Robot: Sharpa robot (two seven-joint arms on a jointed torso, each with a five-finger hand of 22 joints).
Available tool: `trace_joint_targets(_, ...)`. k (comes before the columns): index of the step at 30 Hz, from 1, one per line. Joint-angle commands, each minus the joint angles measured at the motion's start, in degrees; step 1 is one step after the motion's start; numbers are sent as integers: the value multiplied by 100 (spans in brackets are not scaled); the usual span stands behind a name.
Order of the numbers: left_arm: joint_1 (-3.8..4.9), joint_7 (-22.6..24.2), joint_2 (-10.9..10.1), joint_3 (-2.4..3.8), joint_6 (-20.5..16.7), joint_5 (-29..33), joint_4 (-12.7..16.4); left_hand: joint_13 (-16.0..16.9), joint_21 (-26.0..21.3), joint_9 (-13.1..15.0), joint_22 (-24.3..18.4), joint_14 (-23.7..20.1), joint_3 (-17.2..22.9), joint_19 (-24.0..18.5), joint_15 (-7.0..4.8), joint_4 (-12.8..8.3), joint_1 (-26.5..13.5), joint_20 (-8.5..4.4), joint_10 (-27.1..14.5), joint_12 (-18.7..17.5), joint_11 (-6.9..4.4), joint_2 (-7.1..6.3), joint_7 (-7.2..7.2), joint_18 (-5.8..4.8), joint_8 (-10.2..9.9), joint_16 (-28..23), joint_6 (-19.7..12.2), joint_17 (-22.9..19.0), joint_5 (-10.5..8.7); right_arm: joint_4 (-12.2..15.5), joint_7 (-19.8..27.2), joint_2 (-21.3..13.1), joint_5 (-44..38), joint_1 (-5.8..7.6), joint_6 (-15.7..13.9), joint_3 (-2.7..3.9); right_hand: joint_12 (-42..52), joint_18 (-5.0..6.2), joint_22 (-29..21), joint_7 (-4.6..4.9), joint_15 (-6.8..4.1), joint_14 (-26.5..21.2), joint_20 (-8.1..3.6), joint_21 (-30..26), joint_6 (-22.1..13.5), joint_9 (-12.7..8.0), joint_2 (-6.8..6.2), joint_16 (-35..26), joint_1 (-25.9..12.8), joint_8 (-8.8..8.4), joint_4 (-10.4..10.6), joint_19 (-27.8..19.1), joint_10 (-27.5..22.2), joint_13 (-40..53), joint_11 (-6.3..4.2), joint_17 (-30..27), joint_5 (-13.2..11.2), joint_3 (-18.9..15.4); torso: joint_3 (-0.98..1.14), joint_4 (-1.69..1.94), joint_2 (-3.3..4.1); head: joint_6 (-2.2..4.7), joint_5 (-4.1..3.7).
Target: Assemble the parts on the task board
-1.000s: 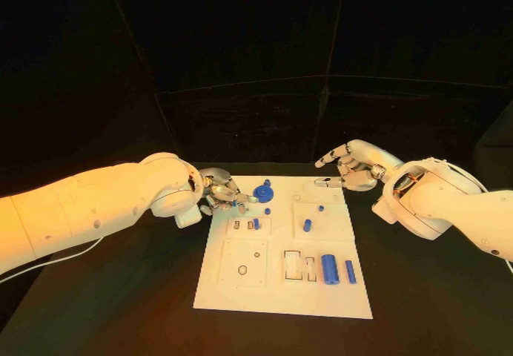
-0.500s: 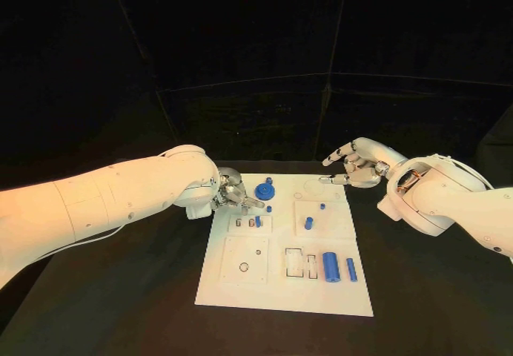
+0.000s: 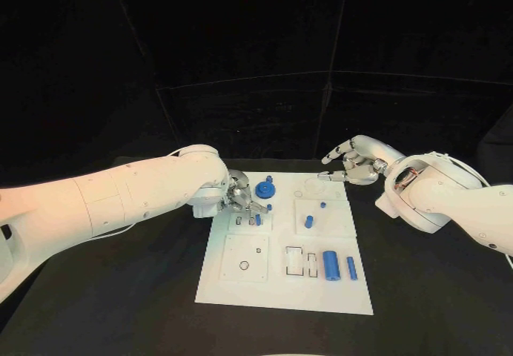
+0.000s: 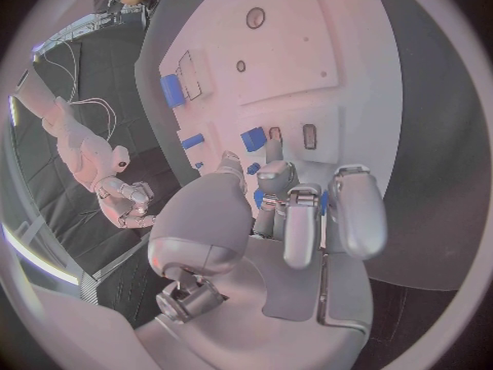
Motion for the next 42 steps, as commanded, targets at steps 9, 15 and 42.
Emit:
trace_joint_targets(9,10,-71,108,-18,317,-102,-51,14,52,72,39,605,-2,68,-45,-63,213,-25,18,36,-4,98,8,-81,109,40,-86,1507,-13,-36,-13,60,-26,14,-45,3,-54,38,66,2,-14,158,-2,-57,21,11,31,-54,-47,55,-4,-49,-53,-23,-9,-41,48,-36,-9,-5,4,-36,0)
trace_joint_targets(15,9,-68,132,-19,311,-102,-66,12,48,138,32,605,30,51,-43,-201,417,-20,5,46,-3,112,9,-75,186,40,-140,1507,-13,-61,-14,107,-111,14,-1,3,-59,38,63,0,-16,159,-5,-62,9,11,64,-57,-30,80,-12,-50,-62,-27,-11,-36,89,-35,-8,2,5,-44,5)
trace_joint_targets(42,-5,-61,278,-21,346,-100,-148,59,70,208,67,605,108,45,-42,-363,609,-17,28,95,-4,179,8,-77,270,40,-187,1507,-12,-147,-24,231,-202,13,111,3,-60,39,58,-7,-22,160,-9,-70,10,16,96,-71,-5,128,-19,-50,-69,-31,-18,-46,153,-45,-12,3,0,-62,23)
